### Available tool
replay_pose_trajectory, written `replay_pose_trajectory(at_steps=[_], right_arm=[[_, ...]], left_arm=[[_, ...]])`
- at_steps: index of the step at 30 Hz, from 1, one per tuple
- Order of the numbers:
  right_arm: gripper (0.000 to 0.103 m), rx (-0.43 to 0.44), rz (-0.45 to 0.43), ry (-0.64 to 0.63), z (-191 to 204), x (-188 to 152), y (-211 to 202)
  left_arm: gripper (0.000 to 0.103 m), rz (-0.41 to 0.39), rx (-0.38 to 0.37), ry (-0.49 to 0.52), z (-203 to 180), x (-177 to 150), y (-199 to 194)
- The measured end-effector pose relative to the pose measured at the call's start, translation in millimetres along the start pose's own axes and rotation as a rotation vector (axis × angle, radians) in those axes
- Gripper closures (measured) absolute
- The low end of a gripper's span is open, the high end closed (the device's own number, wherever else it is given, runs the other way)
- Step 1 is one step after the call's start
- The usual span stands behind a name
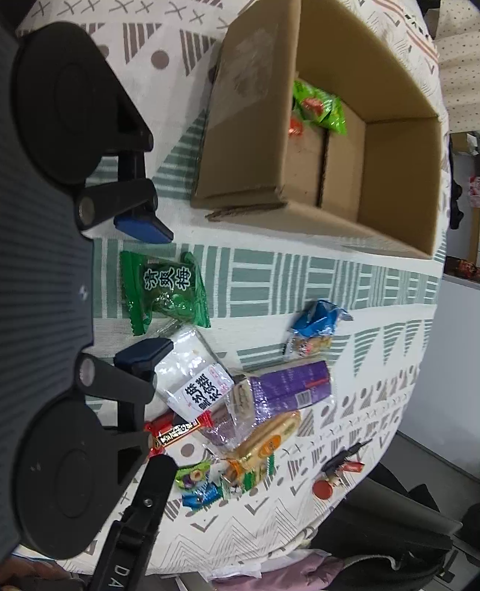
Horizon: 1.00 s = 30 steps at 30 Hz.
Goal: Organize snacks
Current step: 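Grasp the dark green candy packet with the left gripper, then grasp the red candy with the right gripper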
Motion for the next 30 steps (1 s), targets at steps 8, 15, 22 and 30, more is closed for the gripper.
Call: replay_pose_trajectory(at_steps=[8, 15, 22, 30], right_arm=[[0.050, -0.014, 0.062, -0.033, -1, -1, 23], [0.058, -0.040, 0.100, -0.064, 1, -1, 38], [0.093, -0.034, 0.140, -0.052, 0, -10, 36], [0.096, -0.015, 0.079, -0.026, 2, -15, 10]], left_arm=[[0.064, 0.013, 0.019, -0.007, -1, 1, 16], [0.074, 0.001, 0.024, 0.001, -2, 0, 11], [0.075, -0.018, 0.009, 0.010, -7, -1, -9], [0.075, -0.062, -0.004, 0.038, -11, -4, -43]])
Point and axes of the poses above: each gripper's, at about its wrist camera, not at the fingertips, and y roughly the way its jaws point, z to its left, x to its top, the point moved 6 cm from there along y, roughly the way its jaws point, and after that the axes turned 4 degrees about z, right-handed, at the moved point
